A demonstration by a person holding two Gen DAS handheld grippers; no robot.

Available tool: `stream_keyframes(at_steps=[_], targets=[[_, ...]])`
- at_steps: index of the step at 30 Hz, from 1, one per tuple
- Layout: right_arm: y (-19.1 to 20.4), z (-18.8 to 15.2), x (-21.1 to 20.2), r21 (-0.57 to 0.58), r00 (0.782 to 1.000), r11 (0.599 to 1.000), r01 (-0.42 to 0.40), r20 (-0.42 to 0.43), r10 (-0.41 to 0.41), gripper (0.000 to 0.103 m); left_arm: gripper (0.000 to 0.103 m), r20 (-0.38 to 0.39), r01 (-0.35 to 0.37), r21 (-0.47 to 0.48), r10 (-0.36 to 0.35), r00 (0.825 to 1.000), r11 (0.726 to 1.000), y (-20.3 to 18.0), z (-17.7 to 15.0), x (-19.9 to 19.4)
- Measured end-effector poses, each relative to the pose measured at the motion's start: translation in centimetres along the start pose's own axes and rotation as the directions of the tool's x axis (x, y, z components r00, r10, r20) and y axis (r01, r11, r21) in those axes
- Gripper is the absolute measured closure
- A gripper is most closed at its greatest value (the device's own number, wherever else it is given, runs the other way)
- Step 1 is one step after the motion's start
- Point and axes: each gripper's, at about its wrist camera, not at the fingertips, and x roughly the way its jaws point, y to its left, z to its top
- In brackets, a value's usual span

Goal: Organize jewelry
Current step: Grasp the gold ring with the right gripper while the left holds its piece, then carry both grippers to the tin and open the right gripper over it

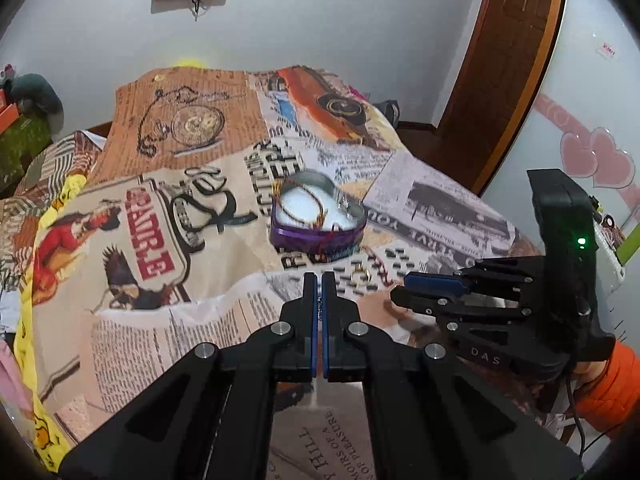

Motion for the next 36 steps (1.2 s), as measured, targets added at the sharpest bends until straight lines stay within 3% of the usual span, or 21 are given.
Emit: stream_keyframes(at_steps=[16,27,36], targets=[[-0.2,5.7,-3.2,0.003,0.985,1.000,-0.005,0.175,0.005,0.088,0.103,0.064,-0.009,0.007,0.008,0.998,1.000,0.3,4.7,1.0],[-0.9,7.2,-1.4,-0.004,0.983,1.000,-0.016,0.181,0.017,0.088,0.103,0.072,-0.013,0.014,0.012,0.997,1.000,0.6,6.8,3.6],[-1.5,7.5,1.2,-0.003,0.990,0.999,-0.043,0.132,0.043,0.088,0.103,0.032,0.009,0.008,-0.009,0.999,1.000,0.8,7.3,7.1]])
